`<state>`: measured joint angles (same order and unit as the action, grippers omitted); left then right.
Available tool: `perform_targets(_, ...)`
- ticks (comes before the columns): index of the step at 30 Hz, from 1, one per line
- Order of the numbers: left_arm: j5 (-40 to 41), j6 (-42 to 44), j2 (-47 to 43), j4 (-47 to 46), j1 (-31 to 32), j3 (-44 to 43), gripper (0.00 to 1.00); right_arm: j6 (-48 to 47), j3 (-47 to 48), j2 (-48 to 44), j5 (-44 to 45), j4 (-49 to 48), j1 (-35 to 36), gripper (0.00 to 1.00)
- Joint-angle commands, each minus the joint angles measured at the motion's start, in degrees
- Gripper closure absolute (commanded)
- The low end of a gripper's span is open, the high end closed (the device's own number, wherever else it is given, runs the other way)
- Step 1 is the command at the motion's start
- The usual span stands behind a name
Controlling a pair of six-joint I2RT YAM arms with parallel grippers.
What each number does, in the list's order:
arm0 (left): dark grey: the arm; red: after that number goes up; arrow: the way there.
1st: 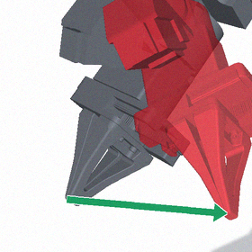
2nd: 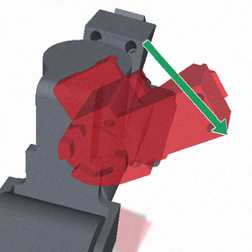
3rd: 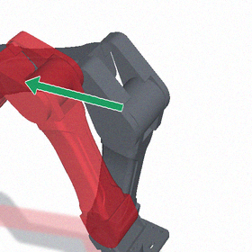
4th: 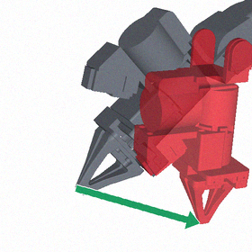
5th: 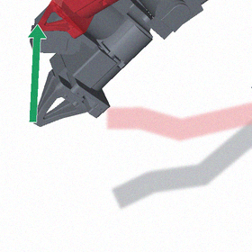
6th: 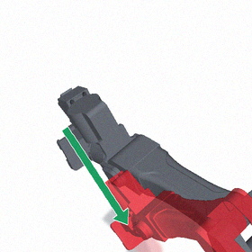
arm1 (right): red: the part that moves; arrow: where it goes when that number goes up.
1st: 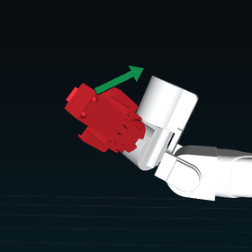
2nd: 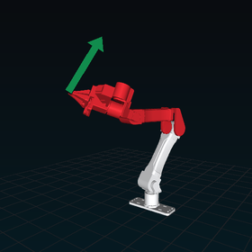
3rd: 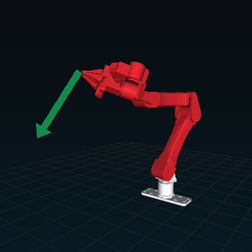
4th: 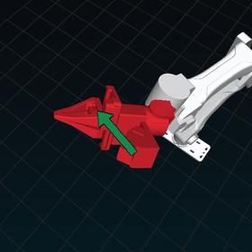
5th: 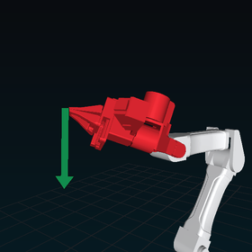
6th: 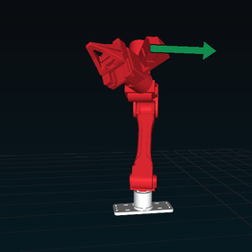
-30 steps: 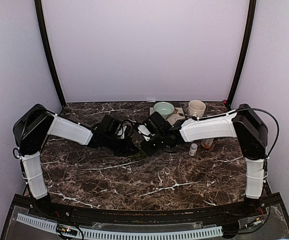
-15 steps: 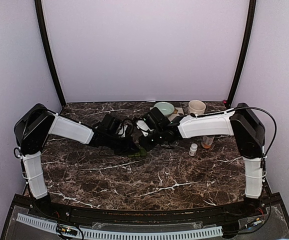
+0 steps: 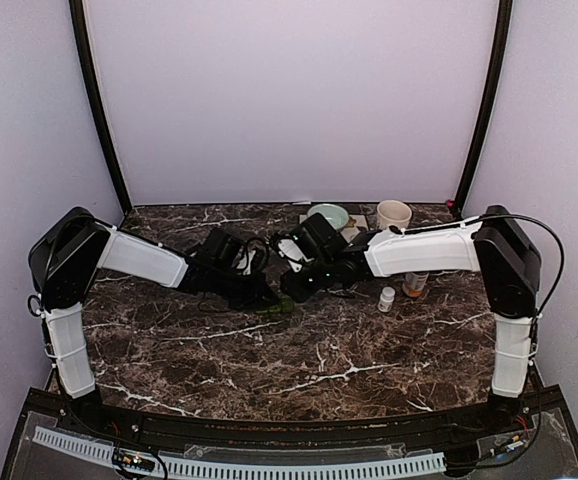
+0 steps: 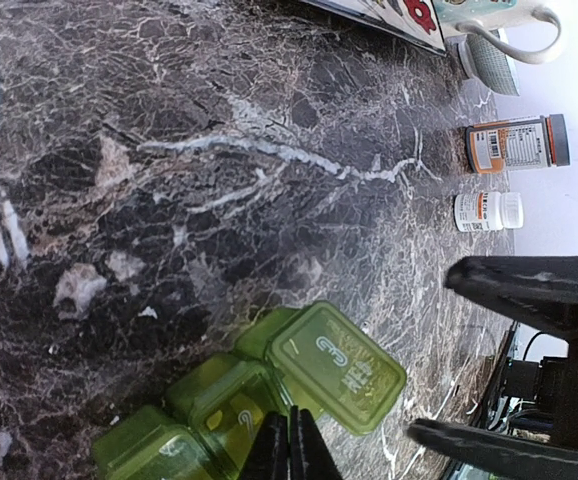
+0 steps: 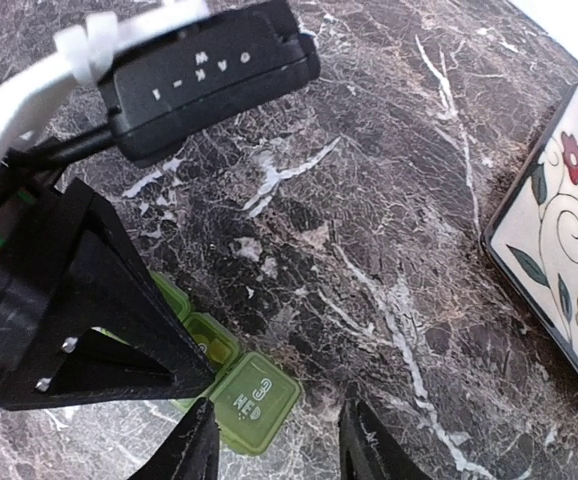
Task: Sort the pills into containers
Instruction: Open the lid of the pill container from the compartment of the pill container.
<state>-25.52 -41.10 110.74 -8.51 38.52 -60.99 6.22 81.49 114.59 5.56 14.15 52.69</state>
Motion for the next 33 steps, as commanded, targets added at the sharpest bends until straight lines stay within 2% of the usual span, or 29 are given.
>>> perform_targets(1,1.4,1.0,1.3,5.0,0.4,0.3,0.97,0.7,-2.3,-3.8,0.9,-2.3,-0.2,0.56)
perform_targets(12,1.7,1.5,1.6,5.5,0.3,0.3,0.97,0.8,-6.1,-4.9,0.5,-2.6,1.4,0.55)
perform_targets(33,1.5,2.7,2.0,7.1,0.4,-0.8,0.97,-5.0,-5.3,-2.3,0.9,-2.1,3.3,0.57)
